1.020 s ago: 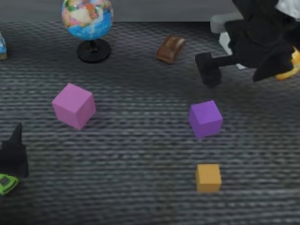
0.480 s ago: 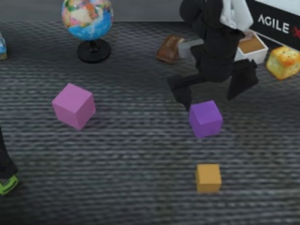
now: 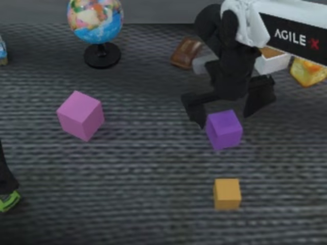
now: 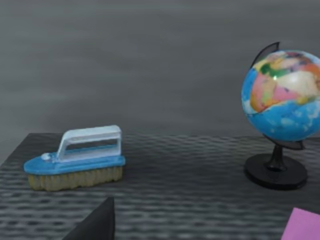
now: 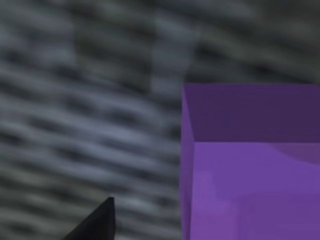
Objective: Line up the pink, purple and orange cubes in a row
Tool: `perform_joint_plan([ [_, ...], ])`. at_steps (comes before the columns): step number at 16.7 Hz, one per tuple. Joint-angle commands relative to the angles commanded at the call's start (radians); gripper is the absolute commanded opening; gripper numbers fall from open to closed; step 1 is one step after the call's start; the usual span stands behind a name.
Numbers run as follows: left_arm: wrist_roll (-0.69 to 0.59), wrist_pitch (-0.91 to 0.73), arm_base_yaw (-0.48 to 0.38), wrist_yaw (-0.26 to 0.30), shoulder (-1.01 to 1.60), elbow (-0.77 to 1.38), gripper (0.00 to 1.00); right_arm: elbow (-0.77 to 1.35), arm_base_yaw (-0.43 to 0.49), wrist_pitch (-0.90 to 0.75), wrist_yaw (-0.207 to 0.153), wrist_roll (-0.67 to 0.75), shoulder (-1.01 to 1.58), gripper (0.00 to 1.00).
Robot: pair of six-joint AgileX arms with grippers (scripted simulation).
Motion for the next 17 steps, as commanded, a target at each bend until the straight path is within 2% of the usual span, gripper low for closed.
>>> perform_joint_plan([
  [4, 0.000, 0.000, 0.000, 0.000, 0.000, 0.000, 1.00, -0.106, 0.002, 0.158, 0.000, 0.003, 0.045, 1.00],
  [9, 0.000, 0.000, 0.000, 0.000, 0.000, 0.000, 1.00, -0.130, 0.003, 0.187, 0.001, 0.004, 0.056, 1.00],
  [17, 0.000, 0.000, 0.000, 0.000, 0.000, 0.000, 1.00, -0.130, 0.003, 0.187, 0.001, 0.004, 0.056, 0.40],
])
